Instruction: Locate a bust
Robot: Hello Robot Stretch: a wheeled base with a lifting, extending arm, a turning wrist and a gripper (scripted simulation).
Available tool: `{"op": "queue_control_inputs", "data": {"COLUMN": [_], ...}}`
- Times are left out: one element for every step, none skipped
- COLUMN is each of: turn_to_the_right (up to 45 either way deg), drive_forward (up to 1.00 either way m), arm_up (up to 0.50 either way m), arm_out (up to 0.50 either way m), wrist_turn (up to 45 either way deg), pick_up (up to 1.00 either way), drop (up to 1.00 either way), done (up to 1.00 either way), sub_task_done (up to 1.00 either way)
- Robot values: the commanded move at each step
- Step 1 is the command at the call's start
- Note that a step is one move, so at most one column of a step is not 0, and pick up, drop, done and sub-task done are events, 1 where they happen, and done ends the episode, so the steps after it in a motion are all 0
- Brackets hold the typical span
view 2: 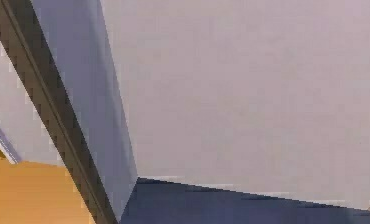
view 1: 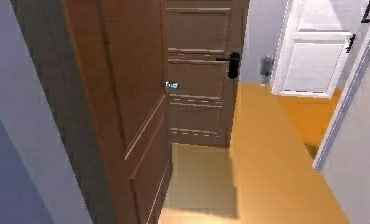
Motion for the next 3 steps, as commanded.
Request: {"op": "queue_control_inputs", "data": {"turn_to_the_right": [0.0,9.0,0.0], "drive_forward": [0.10,0.00,0.60], "arm_up": [0.00,0.00,0.00], "arm_out": [0.00,0.00,0.00], "wrist_turn": [0.0,0.0,0.0], "pick_up": [0.00,0.00,0.00], "drop": [0.00,0.00,0.00], "done": [0.00,0.00,0.00], "sub_task_done": [0.00,0.00,0.00]}}
